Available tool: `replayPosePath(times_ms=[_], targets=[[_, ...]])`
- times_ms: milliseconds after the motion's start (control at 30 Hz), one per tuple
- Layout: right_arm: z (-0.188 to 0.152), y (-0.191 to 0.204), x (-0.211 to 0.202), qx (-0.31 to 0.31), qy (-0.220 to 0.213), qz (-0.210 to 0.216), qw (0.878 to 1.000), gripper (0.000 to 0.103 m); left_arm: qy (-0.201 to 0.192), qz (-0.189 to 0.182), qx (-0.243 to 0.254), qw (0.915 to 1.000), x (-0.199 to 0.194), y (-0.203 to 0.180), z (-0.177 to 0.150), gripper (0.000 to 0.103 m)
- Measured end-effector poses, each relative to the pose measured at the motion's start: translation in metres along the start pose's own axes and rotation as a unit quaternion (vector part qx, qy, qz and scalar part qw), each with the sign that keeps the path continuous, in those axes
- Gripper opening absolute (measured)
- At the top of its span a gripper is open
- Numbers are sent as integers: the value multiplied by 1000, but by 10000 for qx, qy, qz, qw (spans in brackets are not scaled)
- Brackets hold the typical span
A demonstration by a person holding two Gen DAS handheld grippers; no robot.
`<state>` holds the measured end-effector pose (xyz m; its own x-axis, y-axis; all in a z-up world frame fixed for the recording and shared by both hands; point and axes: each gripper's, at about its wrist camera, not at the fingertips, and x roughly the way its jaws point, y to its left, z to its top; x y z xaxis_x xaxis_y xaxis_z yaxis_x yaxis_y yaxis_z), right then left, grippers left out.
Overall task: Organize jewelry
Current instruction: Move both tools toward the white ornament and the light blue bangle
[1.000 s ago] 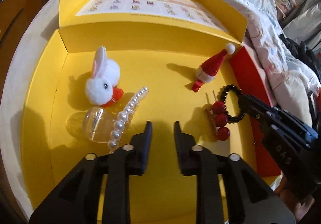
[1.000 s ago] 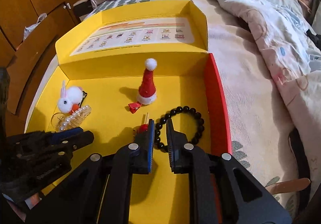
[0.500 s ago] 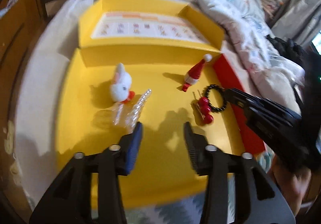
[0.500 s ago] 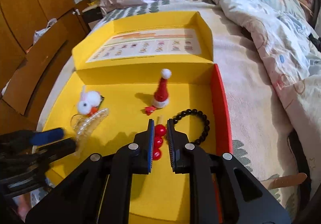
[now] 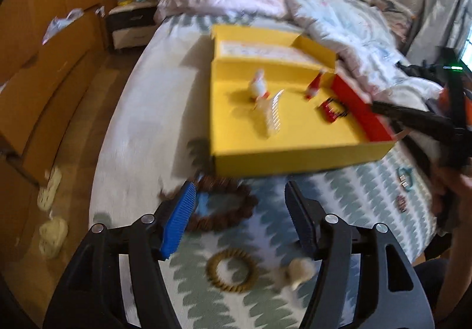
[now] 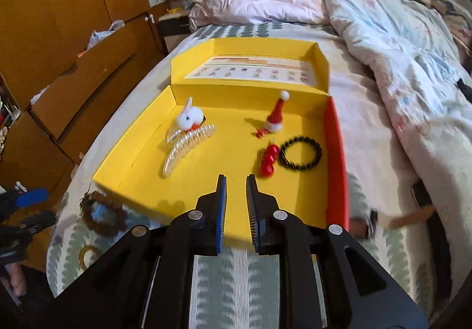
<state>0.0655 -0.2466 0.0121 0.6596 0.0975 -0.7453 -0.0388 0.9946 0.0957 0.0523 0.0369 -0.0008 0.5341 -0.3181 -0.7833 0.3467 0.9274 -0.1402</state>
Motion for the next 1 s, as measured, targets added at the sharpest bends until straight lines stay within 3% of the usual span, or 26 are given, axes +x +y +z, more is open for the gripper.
replayPosePath(times_ms=[167,233,333,500,600,700,833,1000], targets=[[-44,-37,-28,434,-66,-181,9989,29,101,-168,81,9998,3,-9,-31,63],[-60,-56,-39,613,-55,-402,9973,35,114,-135,331,9993,4,-24,-44,63],[-79,-96,-64,1118,-35,-513,9924,35,77,-75,780,9969,2,-48,-63,63],[-98,-116,-89,1327,14,-609,9893,44,-80,188,1203,9925,2,-71,-78,63],[-113,-115,-80,1187,309,-748,9896,55,-36,264,1401,9898,9,-78,-86,63],[-123,-113,-63,1133,585,-665,9896,55,-50,314,1413,9895,13,-79,-88,63],[-123,-98,-42,698,846,-874,9901,55,-21,452,1388,9893,21,-80,-89,63],[-122,-107,-12,681,1164,-1078,9850,55,96,490,1472,9878,30,-88,-92,63]])
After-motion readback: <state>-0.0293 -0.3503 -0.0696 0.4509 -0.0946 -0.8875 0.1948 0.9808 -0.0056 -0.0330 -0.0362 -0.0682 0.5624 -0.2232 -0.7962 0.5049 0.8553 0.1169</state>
